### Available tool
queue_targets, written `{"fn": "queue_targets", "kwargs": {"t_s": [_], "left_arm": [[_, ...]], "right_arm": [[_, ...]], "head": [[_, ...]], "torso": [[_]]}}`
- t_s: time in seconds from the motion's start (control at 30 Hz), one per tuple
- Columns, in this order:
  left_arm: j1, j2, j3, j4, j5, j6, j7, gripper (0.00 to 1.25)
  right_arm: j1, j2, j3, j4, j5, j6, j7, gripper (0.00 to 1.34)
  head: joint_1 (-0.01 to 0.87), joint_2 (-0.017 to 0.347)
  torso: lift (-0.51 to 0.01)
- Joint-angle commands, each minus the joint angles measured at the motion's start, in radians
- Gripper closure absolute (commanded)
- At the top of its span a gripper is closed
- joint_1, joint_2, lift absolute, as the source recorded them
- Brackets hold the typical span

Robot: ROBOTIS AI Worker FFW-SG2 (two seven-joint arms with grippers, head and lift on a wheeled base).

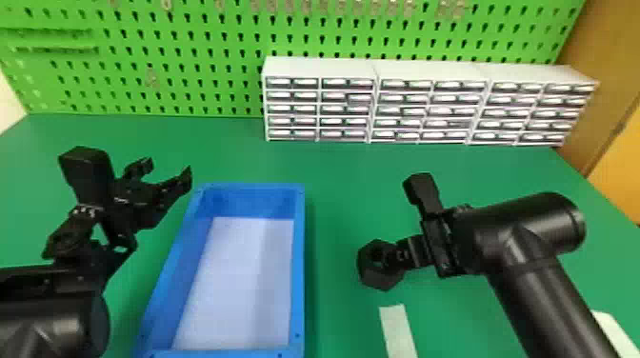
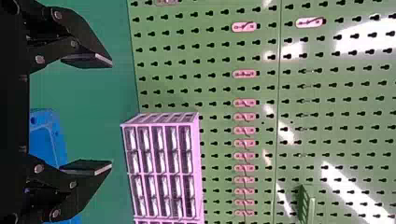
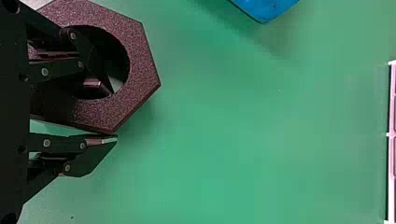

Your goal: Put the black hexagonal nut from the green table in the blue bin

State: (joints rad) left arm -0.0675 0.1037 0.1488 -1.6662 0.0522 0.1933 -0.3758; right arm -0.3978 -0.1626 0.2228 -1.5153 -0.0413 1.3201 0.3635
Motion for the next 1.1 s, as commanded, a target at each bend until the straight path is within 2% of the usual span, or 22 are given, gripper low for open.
{"fn": "queue_targets", "kwargs": {"t_s": [0.0,0.63,1.07], "left_arm": [[0.002,-0.001,0.0,0.0,0.0,0.0,0.0,0.48],[0.003,-0.001,0.002,0.0,0.0,0.0,0.0,0.48],[0.005,0.001,0.002,0.0,0.0,0.0,0.0,0.48]], "right_arm": [[0.0,0.0,-0.002,-0.005,0.004,-0.009,0.0,1.01],[0.022,-0.008,-0.063,-0.043,0.035,-0.071,0.0,1.01],[0.062,-0.014,-0.143,-0.114,0.07,-0.228,-0.001,1.01]], "head": [[0.691,0.009],[0.691,0.009],[0.691,0.009]], "torso": [[-0.097],[-0.097],[-0.097]]}}
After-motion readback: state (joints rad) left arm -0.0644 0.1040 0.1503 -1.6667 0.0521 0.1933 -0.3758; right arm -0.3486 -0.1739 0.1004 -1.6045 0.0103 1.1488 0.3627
